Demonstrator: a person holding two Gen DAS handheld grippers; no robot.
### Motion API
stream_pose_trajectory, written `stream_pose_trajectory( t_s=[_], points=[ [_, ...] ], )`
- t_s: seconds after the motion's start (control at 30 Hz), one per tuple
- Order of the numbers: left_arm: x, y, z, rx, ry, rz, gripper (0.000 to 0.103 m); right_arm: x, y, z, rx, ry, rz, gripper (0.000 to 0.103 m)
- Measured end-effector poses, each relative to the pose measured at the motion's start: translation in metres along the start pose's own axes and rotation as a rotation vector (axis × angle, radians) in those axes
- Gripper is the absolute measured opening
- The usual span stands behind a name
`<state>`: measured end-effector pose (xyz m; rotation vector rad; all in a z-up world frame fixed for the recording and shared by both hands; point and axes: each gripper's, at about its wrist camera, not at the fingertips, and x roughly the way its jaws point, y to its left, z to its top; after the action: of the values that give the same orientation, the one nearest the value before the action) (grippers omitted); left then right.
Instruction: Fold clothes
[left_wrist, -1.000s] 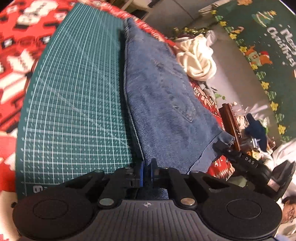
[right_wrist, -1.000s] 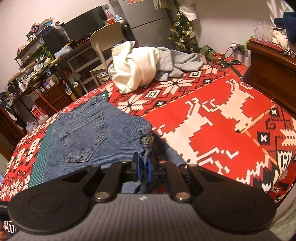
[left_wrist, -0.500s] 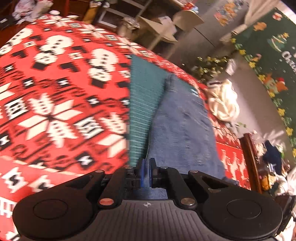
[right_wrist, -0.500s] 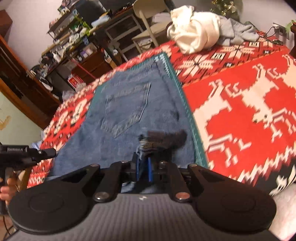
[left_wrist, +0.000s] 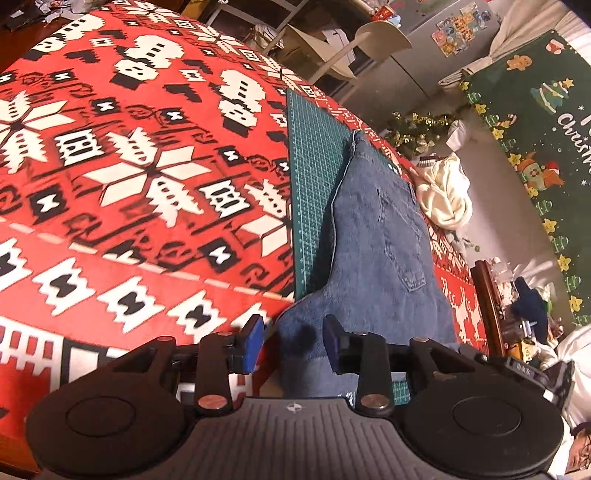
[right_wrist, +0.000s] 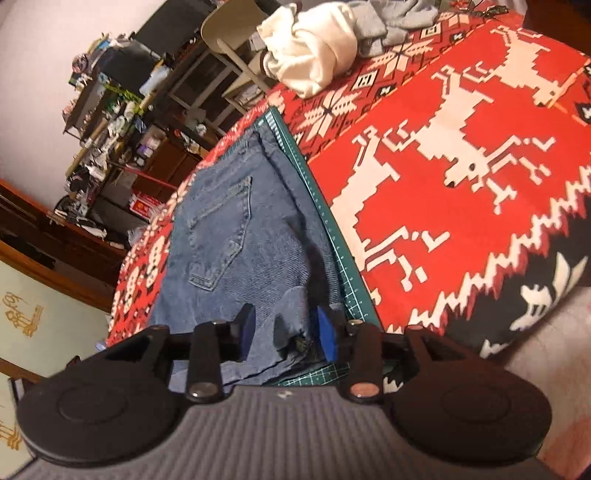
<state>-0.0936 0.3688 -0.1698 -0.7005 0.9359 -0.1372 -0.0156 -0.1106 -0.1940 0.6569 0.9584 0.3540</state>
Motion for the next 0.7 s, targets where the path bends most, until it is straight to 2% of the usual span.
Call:
stream_pose_trajectory(
  t_s=[0.03,0.07,0.1,0.2,0.3,0.4,0.47,0.5,0.57,0.63,0.7],
  points=[
    [-0.001,0.001,-0.001,-0.003,0.003,-0.002,0.035,0.003,0.001,0.001,-0.007,0.004,-0.012,0.037],
    [-0.001,0.002,-0.002,-0.006,0.007,-0.004,0.035,0.005,0.003,0.001,-0.021,0.003,-0.029,0.019],
    [-0.002,0.003,-0.004,-0.010,0.013,-0.011,0.036,0.006,0.004,0.001,-0.036,0.002,-0.046,0.009],
    [-0.002,0.004,-0.008,-0.019,0.040,-0.032,0.036,-0.002,0.016,0.000,-0.081,-0.033,-0.048,0.009],
    [-0.002,0.004,-0.011,-0.010,0.048,-0.022,0.036,-0.010,0.018,-0.002,-0.116,-0.047,-0.071,0.009],
    [-0.004,0.006,-0.014,0.010,0.044,-0.005,0.034,-0.002,0.005,-0.003,-0.083,-0.004,-0.091,0.010],
    [-0.007,0.006,-0.016,0.051,0.039,0.016,0.034,-0.006,0.000,-0.005,-0.066,-0.021,-0.076,0.012],
    [-0.008,0.005,-0.017,0.075,0.037,0.035,0.031,-0.008,-0.001,-0.006,-0.061,-0.028,-0.073,0.016],
    [-0.009,0.005,-0.019,0.121,0.039,0.075,0.018,-0.011,-0.004,-0.009,-0.056,-0.035,-0.077,0.016],
    [-0.007,0.004,-0.022,0.171,0.041,0.100,0.015,-0.012,-0.008,-0.011,-0.037,-0.035,-0.065,0.016],
    [-0.003,-0.003,-0.024,0.209,0.040,0.092,0.015,-0.014,-0.011,-0.011,-0.024,-0.039,-0.059,0.016]
  ],
)
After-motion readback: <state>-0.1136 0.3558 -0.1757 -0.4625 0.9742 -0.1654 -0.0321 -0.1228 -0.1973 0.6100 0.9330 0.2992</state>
